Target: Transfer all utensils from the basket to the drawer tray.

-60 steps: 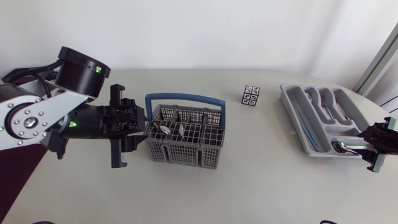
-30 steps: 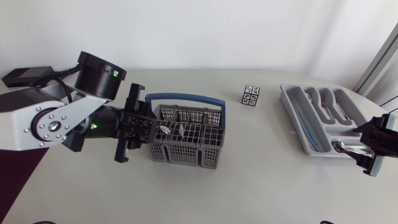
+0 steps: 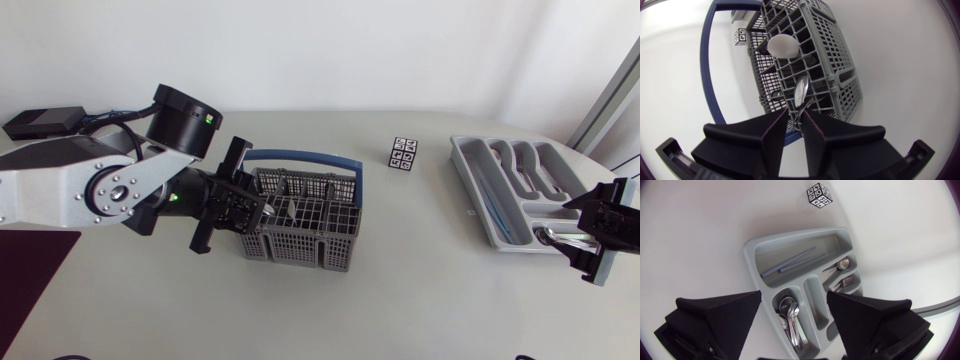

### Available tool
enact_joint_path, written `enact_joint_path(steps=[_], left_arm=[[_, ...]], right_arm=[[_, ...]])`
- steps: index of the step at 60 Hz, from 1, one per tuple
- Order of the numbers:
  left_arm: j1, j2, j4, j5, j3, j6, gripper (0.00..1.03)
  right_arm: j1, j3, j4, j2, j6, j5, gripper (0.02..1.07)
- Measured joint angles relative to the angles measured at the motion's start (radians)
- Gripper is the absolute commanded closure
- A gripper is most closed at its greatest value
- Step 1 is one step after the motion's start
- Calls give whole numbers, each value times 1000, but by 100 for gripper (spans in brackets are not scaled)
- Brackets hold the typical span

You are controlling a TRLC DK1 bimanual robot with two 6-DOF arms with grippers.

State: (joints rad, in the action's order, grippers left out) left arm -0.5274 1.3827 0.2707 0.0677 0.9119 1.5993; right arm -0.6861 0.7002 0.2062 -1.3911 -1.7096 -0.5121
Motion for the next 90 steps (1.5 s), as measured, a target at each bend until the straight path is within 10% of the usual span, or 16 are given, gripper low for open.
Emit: enact_joint_path(steps=[90], left_arm=[[0, -56, 142, -26, 119, 61, 100]], right_arm=[[82, -131, 52, 168, 19, -11, 12]])
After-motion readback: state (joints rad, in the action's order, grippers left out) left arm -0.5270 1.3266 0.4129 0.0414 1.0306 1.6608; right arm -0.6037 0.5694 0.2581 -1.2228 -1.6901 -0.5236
